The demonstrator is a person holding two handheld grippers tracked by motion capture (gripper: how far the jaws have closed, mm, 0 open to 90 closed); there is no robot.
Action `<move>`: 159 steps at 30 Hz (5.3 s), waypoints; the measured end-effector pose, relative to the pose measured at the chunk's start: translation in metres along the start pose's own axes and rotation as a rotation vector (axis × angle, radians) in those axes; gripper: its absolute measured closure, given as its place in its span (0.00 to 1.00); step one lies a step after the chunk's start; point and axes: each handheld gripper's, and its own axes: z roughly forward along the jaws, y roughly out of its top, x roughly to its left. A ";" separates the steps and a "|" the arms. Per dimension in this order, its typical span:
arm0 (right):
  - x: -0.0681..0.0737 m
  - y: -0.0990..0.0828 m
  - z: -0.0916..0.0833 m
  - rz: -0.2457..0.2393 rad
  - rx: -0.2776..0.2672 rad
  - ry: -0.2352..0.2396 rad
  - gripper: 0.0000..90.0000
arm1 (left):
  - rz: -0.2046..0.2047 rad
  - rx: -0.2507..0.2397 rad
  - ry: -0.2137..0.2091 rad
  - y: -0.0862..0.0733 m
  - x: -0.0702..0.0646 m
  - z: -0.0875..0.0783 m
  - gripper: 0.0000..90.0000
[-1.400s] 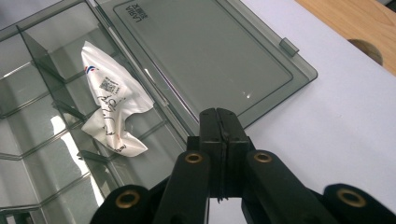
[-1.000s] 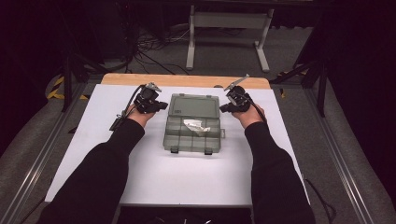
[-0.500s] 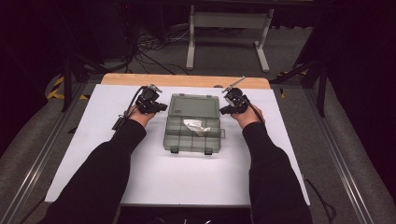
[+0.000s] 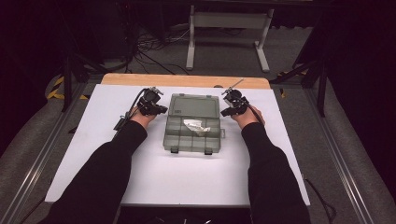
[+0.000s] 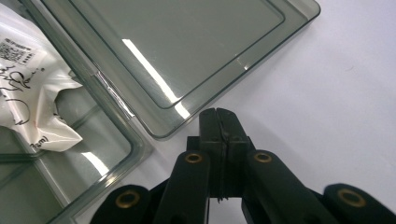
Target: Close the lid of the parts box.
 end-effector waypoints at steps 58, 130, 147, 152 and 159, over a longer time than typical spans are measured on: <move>-0.011 0.002 0.020 0.037 0.002 0.017 1.00 | -0.092 0.014 -0.011 0.000 0.002 0.014 1.00; -0.012 0.014 0.000 0.062 -0.153 -0.013 1.00 | -0.168 -0.045 0.058 0.016 -0.006 0.003 1.00; -0.012 0.015 -0.010 0.058 -0.217 -0.028 1.00 | -0.165 -0.078 0.069 0.019 -0.007 -0.002 1.00; -0.011 0.016 -0.013 0.053 -0.235 -0.024 1.00 | -0.162 -0.087 0.070 0.020 -0.007 -0.004 1.00; -0.008 0.016 -0.019 0.042 -0.254 -0.020 1.00 | -0.161 -0.095 0.057 0.019 -0.009 -0.008 1.00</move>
